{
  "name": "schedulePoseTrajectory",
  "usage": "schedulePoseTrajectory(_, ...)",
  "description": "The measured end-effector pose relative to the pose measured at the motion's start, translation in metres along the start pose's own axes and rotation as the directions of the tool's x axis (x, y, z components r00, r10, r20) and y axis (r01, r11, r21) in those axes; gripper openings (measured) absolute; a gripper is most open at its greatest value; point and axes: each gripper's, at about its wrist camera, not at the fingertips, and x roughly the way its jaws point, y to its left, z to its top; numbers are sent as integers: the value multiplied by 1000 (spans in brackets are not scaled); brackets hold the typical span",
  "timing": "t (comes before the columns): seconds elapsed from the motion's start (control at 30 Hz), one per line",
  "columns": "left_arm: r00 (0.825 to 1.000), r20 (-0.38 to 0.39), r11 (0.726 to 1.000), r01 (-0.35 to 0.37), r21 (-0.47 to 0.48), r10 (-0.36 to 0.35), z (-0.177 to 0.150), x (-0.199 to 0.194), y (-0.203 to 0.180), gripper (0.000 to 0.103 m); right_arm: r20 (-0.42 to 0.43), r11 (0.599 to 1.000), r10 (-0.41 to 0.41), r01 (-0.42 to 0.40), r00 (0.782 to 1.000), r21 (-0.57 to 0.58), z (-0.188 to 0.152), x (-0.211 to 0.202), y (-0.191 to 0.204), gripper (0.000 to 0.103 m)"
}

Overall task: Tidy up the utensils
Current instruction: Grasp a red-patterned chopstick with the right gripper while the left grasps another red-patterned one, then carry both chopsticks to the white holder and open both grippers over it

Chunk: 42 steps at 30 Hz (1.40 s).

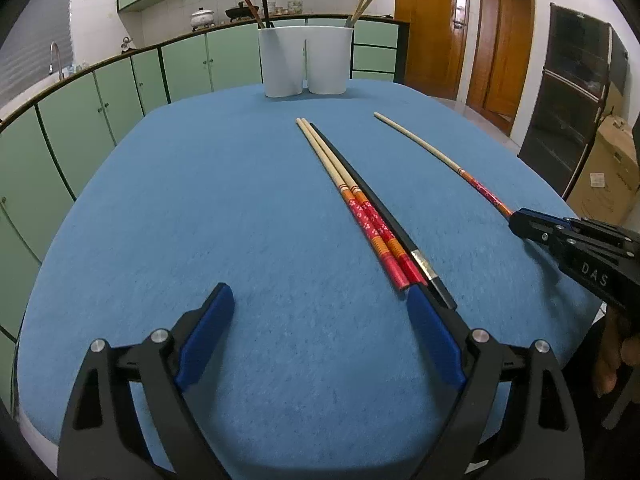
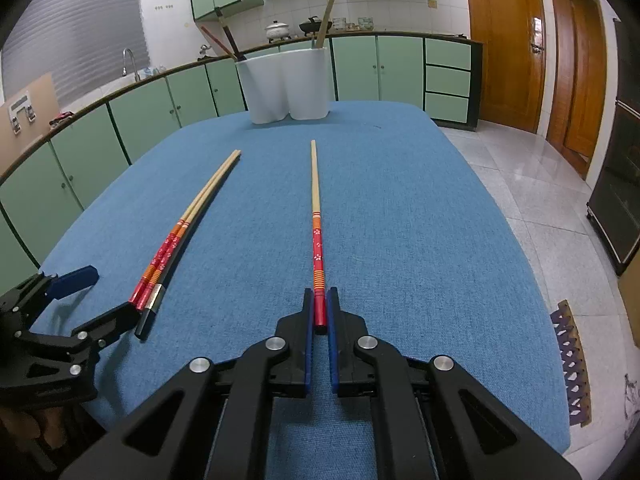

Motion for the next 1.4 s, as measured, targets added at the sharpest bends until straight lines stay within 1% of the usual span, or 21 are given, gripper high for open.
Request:
schedulePoseTrajectory(0.2,1000,5,1000,-23,-16,23,4,5,-2,86,1,1000,-1,1,1000,1,0,1,0,6)
schedulePoseTrajectory(0.23,1000,7,999,-29,-20,29,5,6,-1,85,1,1000,-1,1,1000,-1,-1,1,-1,6)
schedulePoseTrajectory(0.3,999,19,998,-43,-38,44,6,6,0,75,3,1000,-7,7,1000,-6,0,1,1,6)
schedulePoseTrajectory(0.33,998,28,998,-46,-46,47,7,6,1,65,4,1000,-9,10,1000,-10,0,1,2,6)
schedulePoseTrajectory(0.37,998,34,998,-45,-51,47,8,6,2,52,5,1000,-10,10,1000,-13,1,2,2,6)
schedulePoseTrajectory(0.4,998,42,998,-38,-56,41,9,5,3,44,6,1000,-11,11,1000,-15,1,2,3,7)
schedulePoseTrajectory(0.47,998,54,997,-27,-69,31,11,6,6,11,8,1000,-13,14,1000,-27,2,3,6,7)
schedulePoseTrajectory(0.5,998,55,996,-24,-80,28,11,6,9,7,9,999,-14,14,1000,-35,2,4,9,7)
schedulePoseTrajectory(0.57,997,62,994,-39,-105,46,10,6,16,5,11,999,-16,17,1000,-49,2,4,12,7)
schedulePoseTrajectory(0.73,987,50,970,-141,-199,154,3,-3,38,5,17,995,-11,13,1000,-99,-2,1,23,7)
schedulePoseTrajectory(0.9,987,30,972,-152,-178,160,-2,-12,38,7,18,990,15,-12,1000,-137,-7,-5,32,6)
schedulePoseTrajectory(0.93,987,26,974,-150,-171,157,-2,-14,39,13,17,991,17,-14,1000,-134,-8,-6,32,6)
schedulePoseTrajectory(0.97,988,24,975,-147,-167,154,-3,-15,40,26,15,991,19,-17,1000,-130,-9,-7,31,7)
schedulePoseTrajectory(1.0,988,24,976,-144,-161,150,-3,-16,40,34,13,992,22,-20,1000,-121,-10,-9,30,7)
schedulePoseTrajectory(1.03,988,27,977,-143,-159,149,-3,-16,41,44,11,994,24,-23,1000,-109,-12,-11,28,7)
schedulePoseTrajectory(1.07,989,26,978,-140,-156,146,-4,-15,42,45,11,994,24,-23,1000,-106,-13,-12,28,7)
schedulePoseTrajectory(1.13,990,32,979,-131,-154,137,-5,-15,43,43,12,993,16,-15,1000,-115,-14,-12,29,8)
schedulePoseTrajectory(1.17,992,34,981,-118,-157,124,-5,-15,44,35,10,993,15,-14,1000,-118,-13,-11,30,7)
schedulePoseTrajectory(1.2,994,30,981,-102,-163,109,-3,-15,46,17,4,993,17,-17,1000,-118,-11,-11,30,7)
schedulePoseTrajectory(1.23,995,21,982,-89,-169,94,-1,-15,47,6,0,993,20,-20,1000,-114,-10,-10,31,6)
schedulePoseTrajectory(1.4,998,20,977,-54,-206,59,7,-32,53,5,8,998,51,-51,999,-44,0,-26,25,6)
